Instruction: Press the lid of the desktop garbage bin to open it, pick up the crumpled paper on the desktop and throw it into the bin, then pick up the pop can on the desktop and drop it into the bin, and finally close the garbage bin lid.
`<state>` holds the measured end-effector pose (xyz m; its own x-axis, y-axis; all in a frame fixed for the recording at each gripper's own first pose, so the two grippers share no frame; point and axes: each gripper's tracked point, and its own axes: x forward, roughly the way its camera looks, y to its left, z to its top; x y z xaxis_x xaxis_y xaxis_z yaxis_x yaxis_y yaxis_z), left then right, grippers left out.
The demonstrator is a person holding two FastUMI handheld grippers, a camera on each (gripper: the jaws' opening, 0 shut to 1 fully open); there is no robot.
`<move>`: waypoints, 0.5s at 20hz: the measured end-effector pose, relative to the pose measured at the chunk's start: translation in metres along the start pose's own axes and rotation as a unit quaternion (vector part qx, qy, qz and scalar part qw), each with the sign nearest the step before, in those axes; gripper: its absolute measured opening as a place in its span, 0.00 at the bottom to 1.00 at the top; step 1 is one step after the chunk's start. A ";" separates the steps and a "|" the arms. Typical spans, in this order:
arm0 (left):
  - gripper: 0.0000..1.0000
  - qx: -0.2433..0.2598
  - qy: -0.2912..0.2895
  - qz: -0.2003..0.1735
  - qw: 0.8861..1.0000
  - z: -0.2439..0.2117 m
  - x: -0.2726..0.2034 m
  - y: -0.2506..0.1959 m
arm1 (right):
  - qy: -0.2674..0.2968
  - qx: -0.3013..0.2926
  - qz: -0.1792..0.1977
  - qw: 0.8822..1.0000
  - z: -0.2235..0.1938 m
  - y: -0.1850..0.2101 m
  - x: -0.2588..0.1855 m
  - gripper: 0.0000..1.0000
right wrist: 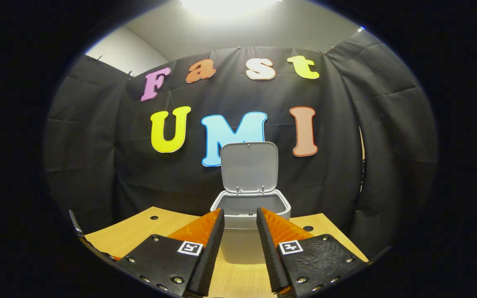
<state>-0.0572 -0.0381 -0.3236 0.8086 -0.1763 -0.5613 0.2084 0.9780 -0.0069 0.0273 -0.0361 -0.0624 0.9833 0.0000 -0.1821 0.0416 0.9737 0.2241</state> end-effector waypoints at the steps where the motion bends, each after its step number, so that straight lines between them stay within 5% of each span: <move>1: 0.97 0.000 0.010 0.000 1.000 -0.012 0.002 -0.001 | 0.001 0.003 0.001 1.000 -0.001 0.001 -0.002 0.53; 2: 0.98 0.000 0.020 0.000 1.000 -0.023 0.004 -0.003 | 0.000 0.005 0.000 1.000 -0.001 0.000 -0.004 0.49; 4: 0.96 0.003 0.038 0.001 0.999 -0.038 0.008 -0.005 | -0.002 -0.003 -0.009 1.000 0.000 -0.004 -0.009 0.60; 6: 0.98 0.011 0.061 0.000 0.998 -0.058 0.015 -0.005 | -0.004 -0.014 -0.019 1.000 -0.001 -0.009 -0.013 0.55; 10: 0.98 0.004 0.116 -0.004 0.993 -0.101 0.028 -0.007 | 0.000 -0.022 -0.019 1.000 -0.006 -0.004 -0.021 0.71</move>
<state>-0.0912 -0.0384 -0.4228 0.6584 -0.1522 -0.7371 0.2197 0.9755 -0.0052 0.0049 -0.0382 -0.0652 0.9811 -0.0372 -0.1900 0.0710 0.9821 0.1742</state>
